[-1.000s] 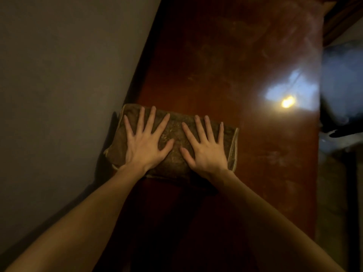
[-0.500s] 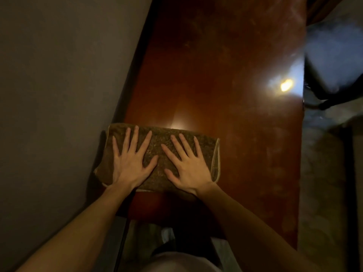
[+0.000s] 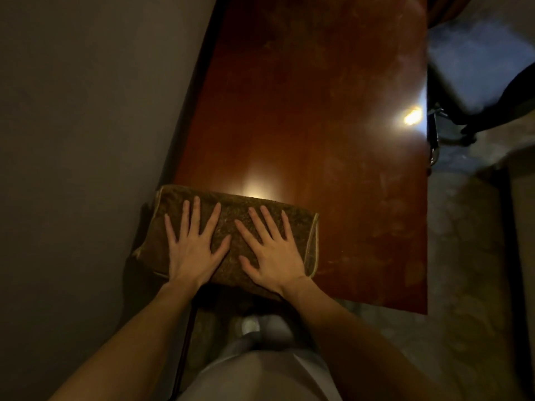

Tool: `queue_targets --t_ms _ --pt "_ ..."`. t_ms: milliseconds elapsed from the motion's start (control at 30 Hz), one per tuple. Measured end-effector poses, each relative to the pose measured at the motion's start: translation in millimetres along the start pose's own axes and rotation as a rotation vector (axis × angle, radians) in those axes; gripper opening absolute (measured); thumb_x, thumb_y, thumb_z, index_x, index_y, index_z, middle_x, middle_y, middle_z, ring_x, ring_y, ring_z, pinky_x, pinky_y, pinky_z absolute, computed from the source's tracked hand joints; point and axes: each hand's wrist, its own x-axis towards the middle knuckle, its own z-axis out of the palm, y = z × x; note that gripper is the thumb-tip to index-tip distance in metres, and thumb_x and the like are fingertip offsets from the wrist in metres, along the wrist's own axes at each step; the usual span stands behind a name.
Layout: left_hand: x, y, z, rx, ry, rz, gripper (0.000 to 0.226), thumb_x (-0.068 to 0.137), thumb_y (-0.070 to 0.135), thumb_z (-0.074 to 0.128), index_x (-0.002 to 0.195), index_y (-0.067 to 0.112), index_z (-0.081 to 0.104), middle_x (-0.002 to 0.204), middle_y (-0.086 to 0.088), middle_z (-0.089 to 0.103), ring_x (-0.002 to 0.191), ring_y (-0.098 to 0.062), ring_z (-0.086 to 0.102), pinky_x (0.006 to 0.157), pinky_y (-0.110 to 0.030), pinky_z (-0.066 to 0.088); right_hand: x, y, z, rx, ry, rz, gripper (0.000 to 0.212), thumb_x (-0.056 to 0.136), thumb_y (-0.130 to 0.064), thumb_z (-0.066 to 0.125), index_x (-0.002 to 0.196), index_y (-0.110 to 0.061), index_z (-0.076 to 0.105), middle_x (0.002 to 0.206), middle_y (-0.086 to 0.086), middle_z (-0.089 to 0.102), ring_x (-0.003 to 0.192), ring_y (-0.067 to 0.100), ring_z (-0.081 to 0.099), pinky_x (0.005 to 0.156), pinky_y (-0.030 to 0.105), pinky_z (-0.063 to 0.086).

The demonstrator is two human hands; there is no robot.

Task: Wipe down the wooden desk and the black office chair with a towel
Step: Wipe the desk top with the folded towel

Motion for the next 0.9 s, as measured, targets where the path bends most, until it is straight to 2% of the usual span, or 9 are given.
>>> queue_targets --t_ms 133,300,433,600,733,900 --pt "-23.7 4.3 5.9 0.011 -0.027 0.011 0.075 0.097 0.071 0.020 0.163 0.039 0.007 0.172 -0.006 -0.006 0.158 -0.025 -0.008 0.123 -0.061 -0.010 -24.8 -6.4 6.8 0.017 0.002 0.017 0.071 0.103 -0.057 0.033 0.165 -0.033 0.008 0.172 0.006 -0.001 0.158 0.029 -0.009 0.124 0.062 0.003" --pt "-45.6 11.9 11.6 0.012 -0.040 0.025 0.075 0.097 0.072 0.014 0.163 0.040 0.002 0.171 -0.005 -0.011 0.158 -0.025 -0.012 0.121 -0.055 -0.019 -53.9 -11.5 15.3 0.046 0.016 0.034 0.067 0.104 -0.055 0.031 0.164 -0.036 0.007 0.172 0.004 0.000 0.158 0.027 -0.009 0.125 0.060 0.000" --pt "-55.3 26.7 12.4 0.021 -0.073 0.031 0.074 0.097 0.072 0.013 0.162 0.041 -0.006 0.170 -0.005 -0.016 0.157 -0.025 -0.017 0.122 -0.058 -0.016 -73.7 -1.8 18.2 0.055 0.035 0.042 0.068 0.104 -0.056 0.034 0.164 -0.037 0.008 0.172 0.002 0.004 0.159 0.026 -0.006 0.126 0.058 0.001" --pt "-65.1 66.3 14.8 0.023 -0.121 0.069 0.074 0.097 0.072 0.010 0.161 0.040 -0.010 0.170 -0.007 -0.018 0.156 -0.027 -0.019 0.121 -0.059 -0.017 -108.1 22.6 22.0 0.056 0.037 0.092 0.070 0.103 -0.053 0.038 0.164 -0.039 0.005 0.172 0.001 0.004 0.159 0.025 -0.005 0.126 0.057 0.002" --pt "-67.3 97.9 11.4 0.038 -0.183 0.086 0.076 0.096 0.072 0.007 0.160 0.039 -0.016 0.168 -0.008 -0.023 0.155 -0.029 -0.022 0.120 -0.062 -0.017 -128.4 53.5 18.7 0.056 0.025 0.065 0.070 0.103 -0.050 0.041 0.164 -0.039 0.007 0.172 0.000 0.006 0.159 0.024 -0.002 0.127 0.055 0.004" --pt "-60.7 111.0 -2.9 0.007 -0.288 0.096 0.071 0.100 0.070 0.010 0.156 0.043 -0.024 0.166 -0.004 -0.029 0.154 -0.026 -0.026 0.120 -0.061 -0.017 -125.5 92.1 3.1 0.063 -0.030 -0.013 0.066 0.106 -0.052 0.034 0.163 -0.040 0.003 0.173 -0.003 -0.001 0.158 0.020 -0.010 0.127 0.047 -0.006"
